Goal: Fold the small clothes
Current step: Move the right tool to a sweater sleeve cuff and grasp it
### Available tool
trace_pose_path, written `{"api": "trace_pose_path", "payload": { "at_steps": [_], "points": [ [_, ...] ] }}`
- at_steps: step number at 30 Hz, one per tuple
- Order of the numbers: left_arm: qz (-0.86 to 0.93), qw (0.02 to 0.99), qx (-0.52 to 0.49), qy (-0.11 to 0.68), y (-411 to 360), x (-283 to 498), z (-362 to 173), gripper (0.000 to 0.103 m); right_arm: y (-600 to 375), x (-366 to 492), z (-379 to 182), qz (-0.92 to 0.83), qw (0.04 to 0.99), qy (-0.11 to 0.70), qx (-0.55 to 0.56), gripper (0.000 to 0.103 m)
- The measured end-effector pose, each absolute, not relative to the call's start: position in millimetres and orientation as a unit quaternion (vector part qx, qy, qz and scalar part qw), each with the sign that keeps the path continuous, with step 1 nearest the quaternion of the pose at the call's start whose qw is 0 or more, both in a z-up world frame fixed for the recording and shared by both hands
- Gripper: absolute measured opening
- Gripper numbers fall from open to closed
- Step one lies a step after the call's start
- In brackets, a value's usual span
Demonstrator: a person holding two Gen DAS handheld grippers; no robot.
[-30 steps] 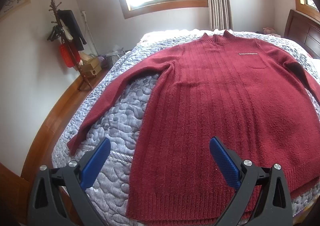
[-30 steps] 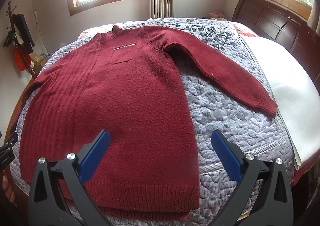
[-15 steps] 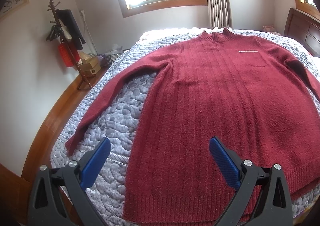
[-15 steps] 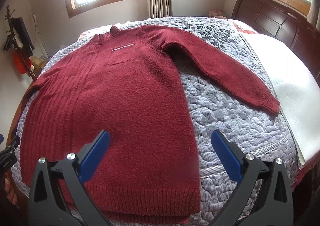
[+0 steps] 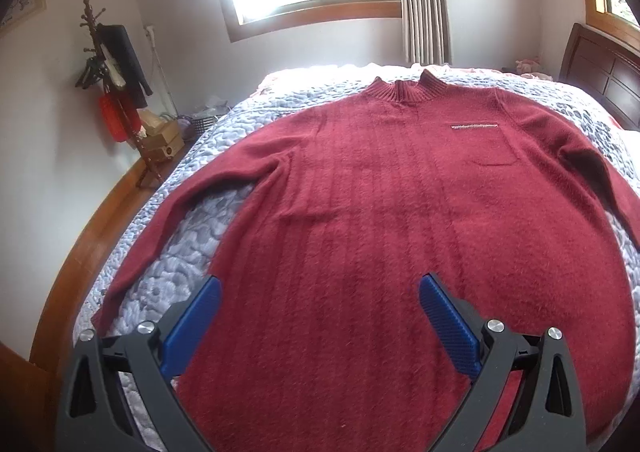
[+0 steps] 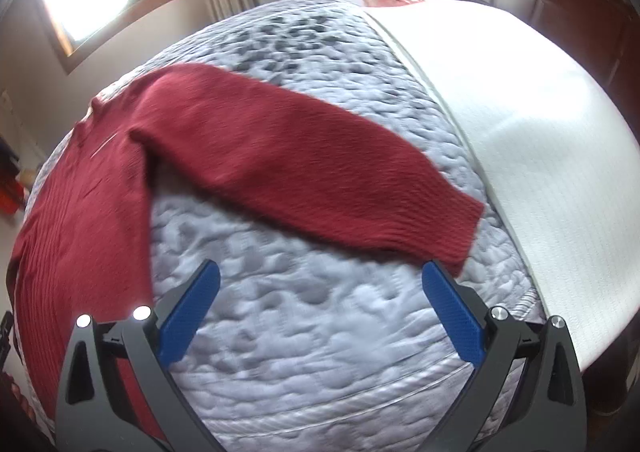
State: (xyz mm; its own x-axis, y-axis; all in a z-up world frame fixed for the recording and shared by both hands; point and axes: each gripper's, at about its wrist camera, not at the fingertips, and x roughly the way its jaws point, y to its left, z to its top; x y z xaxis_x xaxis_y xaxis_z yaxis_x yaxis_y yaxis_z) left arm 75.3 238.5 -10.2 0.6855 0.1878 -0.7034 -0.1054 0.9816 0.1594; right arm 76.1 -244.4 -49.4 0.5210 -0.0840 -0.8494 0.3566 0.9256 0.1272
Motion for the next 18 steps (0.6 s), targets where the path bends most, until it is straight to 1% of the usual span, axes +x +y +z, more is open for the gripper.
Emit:
{"api": "trace_pose_path", "payload": {
  "at_steps": [5, 11, 13, 14, 17, 18],
  "points": [
    [0.063, 0.917, 0.047, 0.391, 204.2, 106.0, -14.2, 0.099, -308.6, 82.5, -70.0, -0.162, 0.84, 0.491, 0.167, 0.1],
    [0.041, 0.915, 0.05, 0.399, 163.9, 133.1, -24.5, 0.099, -335.4, 97.1, -94.3, -0.15, 0.824, 0.51, 0.196, 0.096],
    [0.035, 0.914, 0.051, 0.401, 154.3, 139.4, -27.4, 0.099, -340.8, 103.0, -103.6, -0.142, 0.817, 0.519, 0.209, 0.087],
    [0.035, 0.913, 0.054, 0.402, 150.7, 141.9, -28.6, 0.099, -344.1, 105.3, -108.8, -0.134, 0.812, 0.523, 0.221, 0.077],
    [0.034, 0.912, 0.058, 0.404, 144.7, 147.2, -32.8, 0.099, -351.0, 107.9, -116.1, -0.119, 0.809, 0.524, 0.239, 0.075],
    [0.035, 0.912, 0.061, 0.405, 143.7, 148.9, -34.9, 0.1, -350.4, 108.4, -114.2, -0.118, 0.812, 0.523, 0.232, 0.07]
  ]
}}
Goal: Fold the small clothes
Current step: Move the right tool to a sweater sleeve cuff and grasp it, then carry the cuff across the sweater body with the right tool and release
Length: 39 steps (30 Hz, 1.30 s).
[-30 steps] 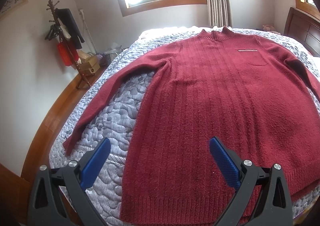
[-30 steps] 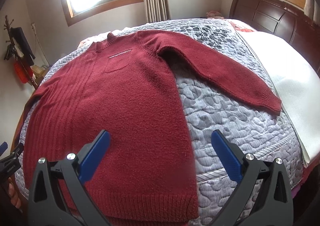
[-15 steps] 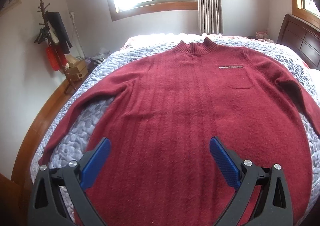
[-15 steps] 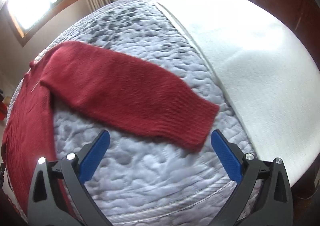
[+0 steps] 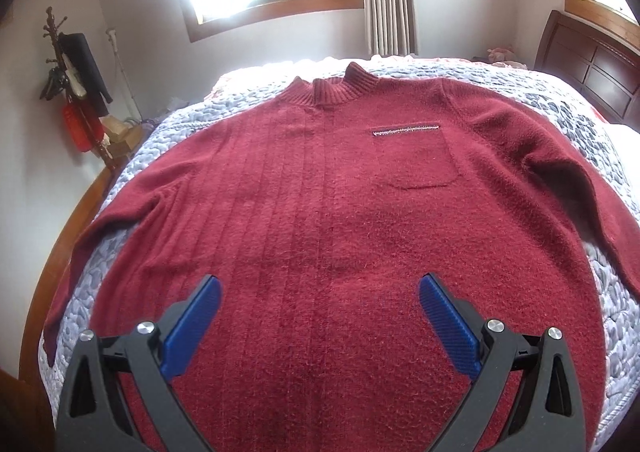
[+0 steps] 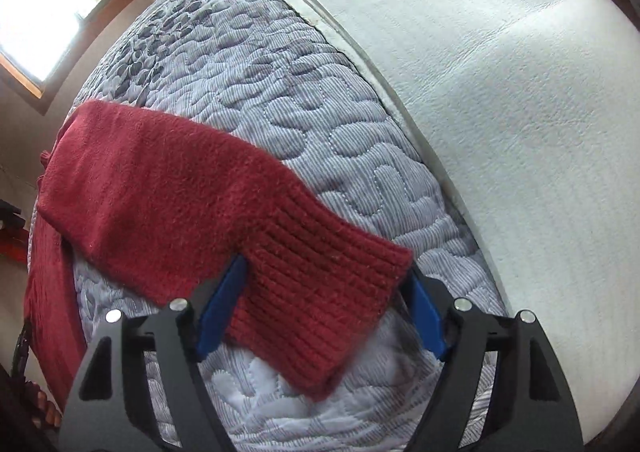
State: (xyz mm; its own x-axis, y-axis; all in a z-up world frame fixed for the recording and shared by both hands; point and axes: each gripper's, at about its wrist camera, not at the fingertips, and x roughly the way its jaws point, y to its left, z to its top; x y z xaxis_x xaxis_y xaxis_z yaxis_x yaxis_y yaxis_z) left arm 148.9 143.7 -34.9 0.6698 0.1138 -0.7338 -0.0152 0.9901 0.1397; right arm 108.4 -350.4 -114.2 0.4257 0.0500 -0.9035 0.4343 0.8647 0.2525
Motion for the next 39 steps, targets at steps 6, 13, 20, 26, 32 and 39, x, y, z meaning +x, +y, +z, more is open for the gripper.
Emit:
{"api": "trace_pose_path", "payload": {
  "at_steps": [6, 13, 20, 26, 32, 39],
  "points": [
    [0.05, 0.906, 0.062, 0.417, 154.8, 160.5, -47.6, 0.099, -352.0, 111.9, -94.6, -0.099, 0.833, 0.496, 0.222, 0.014],
    [0.073, 0.901, 0.058, 0.424, 181.6, 171.0, -56.0, 0.099, -341.9, 126.4, -43.4, -0.142, 0.871, 0.446, 0.146, 0.009],
    [0.088, 0.897, 0.046, 0.431, 205.1, 182.4, -64.3, 0.099, -356.6, 147.6, -8.0, -0.228, 0.882, 0.401, 0.099, 0.009],
    [0.085, 0.891, 0.042, 0.443, 218.4, 187.4, -74.3, 0.099, -361.8, 178.5, -14.4, -0.218, 0.873, 0.412, 0.141, 0.009],
    [0.082, 0.892, 0.032, 0.444, 234.0, 195.0, -70.8, 0.099, -275.6, 210.2, 28.6, -0.127, 0.905, 0.391, 0.111, 0.009],
    [0.089, 0.894, 0.034, 0.437, 250.0, 205.7, -63.4, 0.099, -140.8, 270.0, 29.8, 0.01, 0.908, 0.414, 0.065, 0.009]
  ]
}}
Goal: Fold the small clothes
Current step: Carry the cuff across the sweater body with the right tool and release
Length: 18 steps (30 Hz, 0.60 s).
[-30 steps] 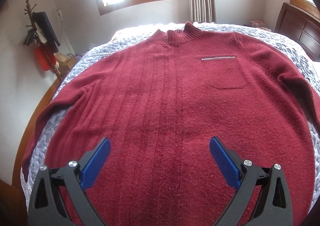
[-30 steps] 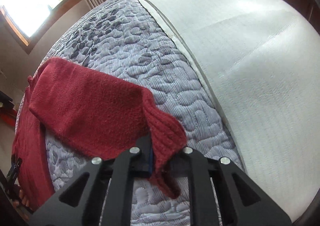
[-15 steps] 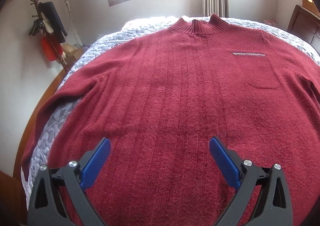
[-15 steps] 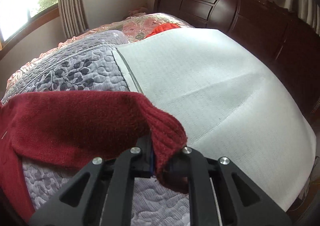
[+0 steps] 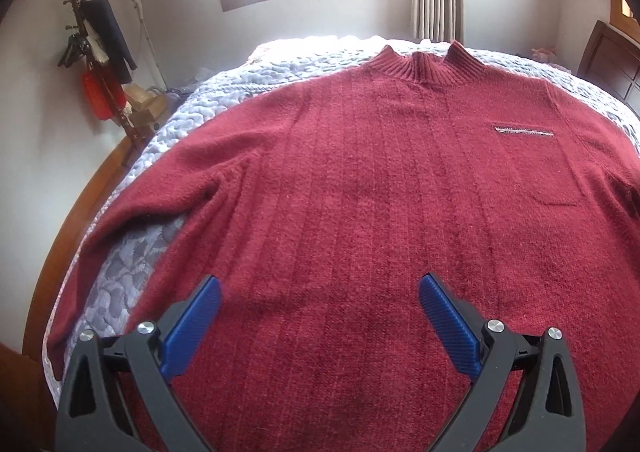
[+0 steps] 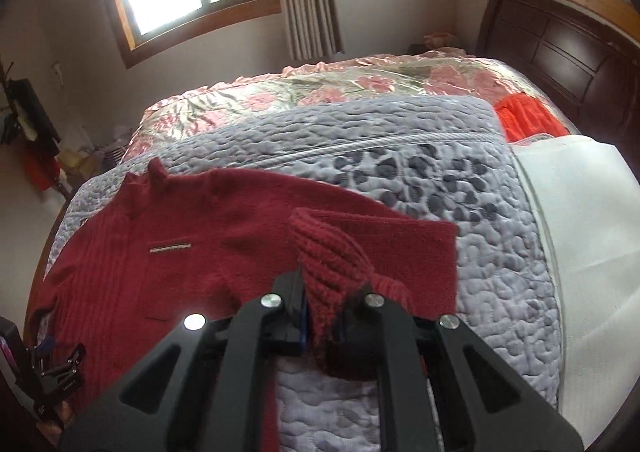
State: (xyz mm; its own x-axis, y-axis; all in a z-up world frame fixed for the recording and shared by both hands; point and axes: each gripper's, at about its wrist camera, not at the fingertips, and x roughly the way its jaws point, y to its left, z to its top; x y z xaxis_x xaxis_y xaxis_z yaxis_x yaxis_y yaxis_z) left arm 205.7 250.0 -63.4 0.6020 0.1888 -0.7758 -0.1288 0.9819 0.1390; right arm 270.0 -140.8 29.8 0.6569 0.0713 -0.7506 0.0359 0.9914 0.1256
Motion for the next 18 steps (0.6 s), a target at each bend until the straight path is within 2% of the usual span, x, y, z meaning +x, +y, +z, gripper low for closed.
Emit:
{"api": "trace_pose_path", "payload": {
  "at_steps": [11, 13, 15, 17, 18],
  "points": [
    [0.087, 0.891, 0.034, 0.445, 261.9, 219.7, -68.1, 0.099, 7.9, 317.7, -20.7, 0.124, 0.875, 0.468, 0.021, 0.01],
    [0.082, 0.89, 0.036, 0.447, 259.6, 220.9, -68.9, 0.099, 20.7, 322.6, -31.3, 0.136, 0.867, 0.48, 0.015, 0.018],
    [0.076, 0.89, 0.037, 0.449, 256.0, 222.5, -69.0, 0.099, 27.7, 324.1, -38.8, 0.156, 0.855, 0.494, 0.027, 0.034],
    [0.066, 0.888, 0.035, 0.454, 252.2, 224.7, -68.2, 0.099, 25.9, 318.8, -38.6, 0.181, 0.845, 0.5, 0.051, 0.036],
    [0.057, 0.887, 0.031, 0.457, 249.8, 225.9, -67.2, 0.099, 21.2, 312.3, -35.1, 0.19, 0.844, 0.497, 0.062, 0.041]
  ]
}}
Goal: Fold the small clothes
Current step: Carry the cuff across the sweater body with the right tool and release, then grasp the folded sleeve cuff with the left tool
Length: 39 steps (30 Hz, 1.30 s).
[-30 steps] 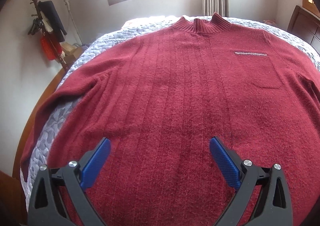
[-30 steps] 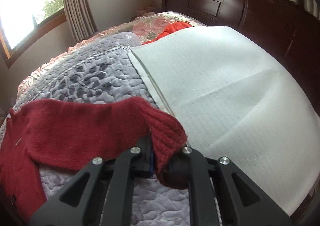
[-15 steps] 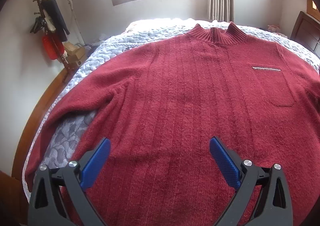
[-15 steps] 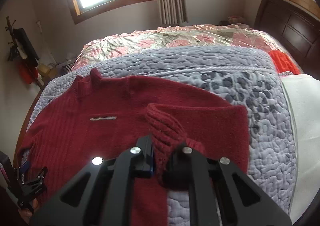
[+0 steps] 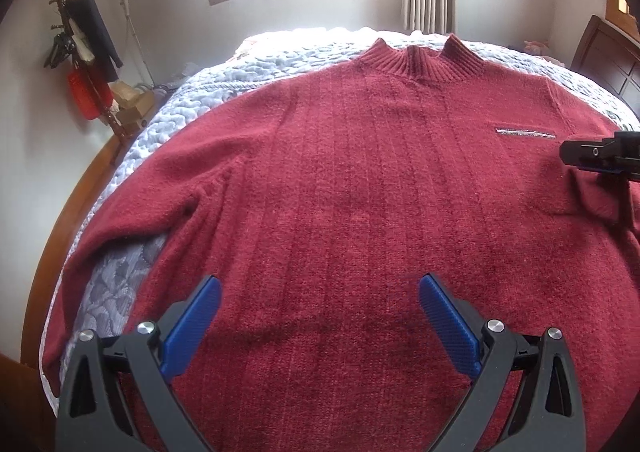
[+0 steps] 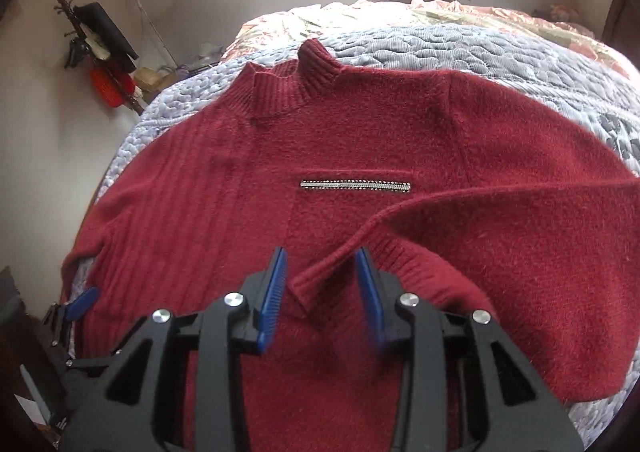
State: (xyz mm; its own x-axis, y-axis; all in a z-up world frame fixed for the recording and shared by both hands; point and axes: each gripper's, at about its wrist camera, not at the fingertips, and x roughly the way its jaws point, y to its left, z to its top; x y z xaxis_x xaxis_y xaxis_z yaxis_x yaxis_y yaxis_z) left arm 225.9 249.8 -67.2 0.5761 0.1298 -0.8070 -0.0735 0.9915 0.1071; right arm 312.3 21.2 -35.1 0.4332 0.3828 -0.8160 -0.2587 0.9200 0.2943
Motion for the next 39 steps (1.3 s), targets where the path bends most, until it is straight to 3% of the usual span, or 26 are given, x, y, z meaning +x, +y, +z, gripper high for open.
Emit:
{"api": "trace_pose_path", "payload": {
  "at_steps": [2, 7, 15, 25, 27, 30, 31, 32, 35, 39],
  "points": [
    [0.042, 0.887, 0.024, 0.459, 242.9, 228.5, -65.0, 0.099, 8.2, 298.9, -22.6, 0.195, 0.852, 0.48, 0.071, 0.05],
    [-0.028, 0.874, -0.009, 0.484, 209.6, 239.9, -61.5, 0.099, -42.9, 271.7, 3.2, 0.138, 0.885, 0.443, 0.051, 0.05],
    [-0.149, 0.828, -0.082, 0.534, 124.8, 265.9, -62.6, 0.099, -115.2, 238.4, -6.9, 0.059, 0.9, 0.432, 0.03, 0.05],
    [-0.134, 0.795, -0.162, 0.569, 94.0, 308.1, -85.3, 0.099, -146.6, 221.6, -23.4, 0.049, 0.904, 0.425, 0.021, 0.05],
    [-0.14, 0.802, -0.155, 0.56, 88.1, 313.3, -84.0, 0.092, -153.0, 221.2, -27.7, 0.046, 0.902, 0.427, 0.029, 0.05],
    [-0.139, 0.807, -0.136, 0.558, 77.1, 321.0, -85.3, 0.071, -161.5, 220.7, -35.1, 0.044, 0.9, 0.432, 0.044, 0.05],
    [-0.135, 0.809, -0.13, 0.557, 75.9, 322.9, -85.5, 0.052, -163.4, 220.1, -37.1, 0.042, 0.9, 0.432, 0.047, 0.05],
    [-0.126, 0.813, -0.119, 0.556, 74.6, 324.0, -86.5, 0.019, -164.7, 219.4, -38.6, 0.042, 0.899, 0.433, 0.049, 0.05],
    [-0.123, 0.815, -0.128, 0.551, 81.7, 327.1, -87.6, 0.01, -166.9, 217.7, -41.1, 0.043, 0.898, 0.434, 0.053, 0.05],
    [-0.103, 0.843, -0.134, 0.511, 107.5, 318.6, -70.1, 0.009, -168.4, 216.2, -40.9, 0.041, 0.899, 0.433, 0.058, 0.05]
  ]
}}
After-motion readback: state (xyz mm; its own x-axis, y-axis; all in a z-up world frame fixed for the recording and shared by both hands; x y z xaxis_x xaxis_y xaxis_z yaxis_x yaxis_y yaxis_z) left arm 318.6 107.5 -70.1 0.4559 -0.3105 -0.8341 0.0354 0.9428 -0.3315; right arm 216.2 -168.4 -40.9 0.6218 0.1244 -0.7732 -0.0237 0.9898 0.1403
